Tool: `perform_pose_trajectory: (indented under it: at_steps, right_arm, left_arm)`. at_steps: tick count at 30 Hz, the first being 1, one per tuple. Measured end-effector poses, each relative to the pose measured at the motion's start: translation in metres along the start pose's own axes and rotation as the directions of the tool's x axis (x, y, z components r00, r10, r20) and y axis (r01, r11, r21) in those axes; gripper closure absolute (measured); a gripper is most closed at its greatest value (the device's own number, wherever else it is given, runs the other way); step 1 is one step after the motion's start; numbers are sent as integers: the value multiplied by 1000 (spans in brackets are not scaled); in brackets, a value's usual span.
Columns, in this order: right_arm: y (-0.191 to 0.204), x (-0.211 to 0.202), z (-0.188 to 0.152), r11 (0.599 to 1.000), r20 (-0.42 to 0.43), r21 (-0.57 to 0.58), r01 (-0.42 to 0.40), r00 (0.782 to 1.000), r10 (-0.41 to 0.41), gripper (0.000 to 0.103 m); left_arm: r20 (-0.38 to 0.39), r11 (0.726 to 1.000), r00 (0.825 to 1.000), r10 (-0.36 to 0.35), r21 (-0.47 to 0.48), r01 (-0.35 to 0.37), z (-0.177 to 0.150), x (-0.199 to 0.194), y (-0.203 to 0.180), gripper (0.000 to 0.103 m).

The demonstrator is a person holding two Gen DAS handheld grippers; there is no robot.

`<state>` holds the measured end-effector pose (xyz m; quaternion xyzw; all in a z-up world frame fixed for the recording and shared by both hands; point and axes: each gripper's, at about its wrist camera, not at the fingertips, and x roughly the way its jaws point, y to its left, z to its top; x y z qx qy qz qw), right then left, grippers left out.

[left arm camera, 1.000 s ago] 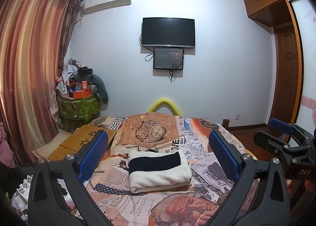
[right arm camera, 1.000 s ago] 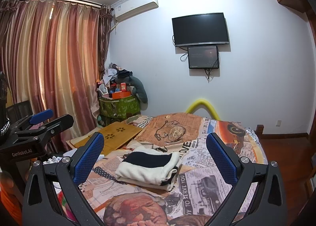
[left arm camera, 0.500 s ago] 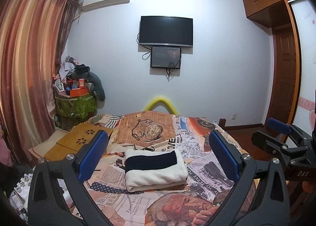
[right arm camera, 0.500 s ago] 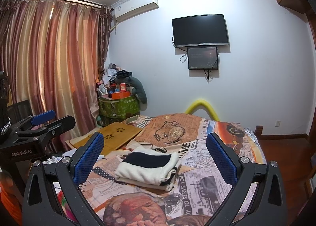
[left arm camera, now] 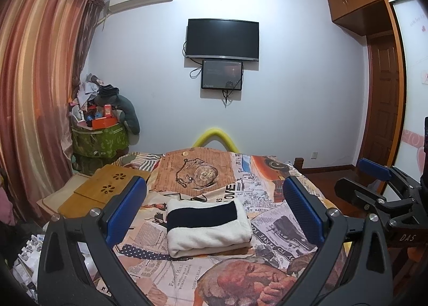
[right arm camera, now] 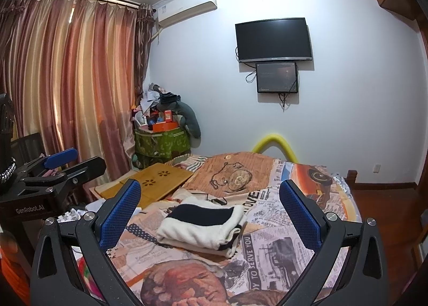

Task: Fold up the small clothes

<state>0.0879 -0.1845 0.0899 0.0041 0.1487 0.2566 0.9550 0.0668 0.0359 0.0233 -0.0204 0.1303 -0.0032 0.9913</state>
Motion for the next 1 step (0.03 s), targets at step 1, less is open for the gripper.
perform_pose_trajectory:
  at_steps: [1]
  right_arm:
    - [0, 1, 0, 1000, -1, -1, 0, 1000, 0, 0]
  left_arm:
    - [0, 1000, 1000, -1, -1, 1, 0, 0, 0, 0]
